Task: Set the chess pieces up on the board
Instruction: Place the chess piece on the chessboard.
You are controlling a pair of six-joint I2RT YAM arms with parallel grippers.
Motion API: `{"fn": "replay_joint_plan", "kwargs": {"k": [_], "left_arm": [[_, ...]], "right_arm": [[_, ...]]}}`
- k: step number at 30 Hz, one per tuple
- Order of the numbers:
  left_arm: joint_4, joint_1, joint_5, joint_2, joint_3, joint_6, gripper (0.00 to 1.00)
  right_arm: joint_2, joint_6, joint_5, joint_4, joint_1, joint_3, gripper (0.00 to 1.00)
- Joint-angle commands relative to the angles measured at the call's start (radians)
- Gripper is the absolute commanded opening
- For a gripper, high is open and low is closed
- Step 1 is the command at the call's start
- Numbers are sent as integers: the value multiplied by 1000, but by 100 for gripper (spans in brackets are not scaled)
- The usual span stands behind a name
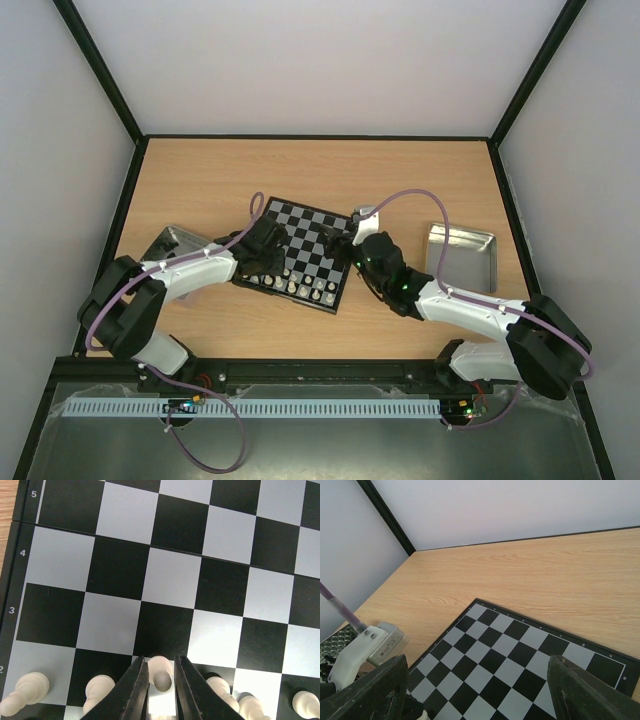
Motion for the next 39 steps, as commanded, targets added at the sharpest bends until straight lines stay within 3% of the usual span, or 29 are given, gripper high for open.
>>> {"fn": "replay_joint_plan", "kwargs": {"k": [1,25,30,39], "left_arm": [[-8,-7,2,6,-4,11,17],[-140,-9,37,-17,49,10,6],[-133,-9,42,1,60,13,9],[-130,-10,19,-3,88,-3,31]], "right_arm": [[0,11,19,-19,4,27,75],[-10,14,17,-20,4,24,75],[-8,16,13,-22,4,25,75],[-13,23,9,-28,4,26,75]]}}
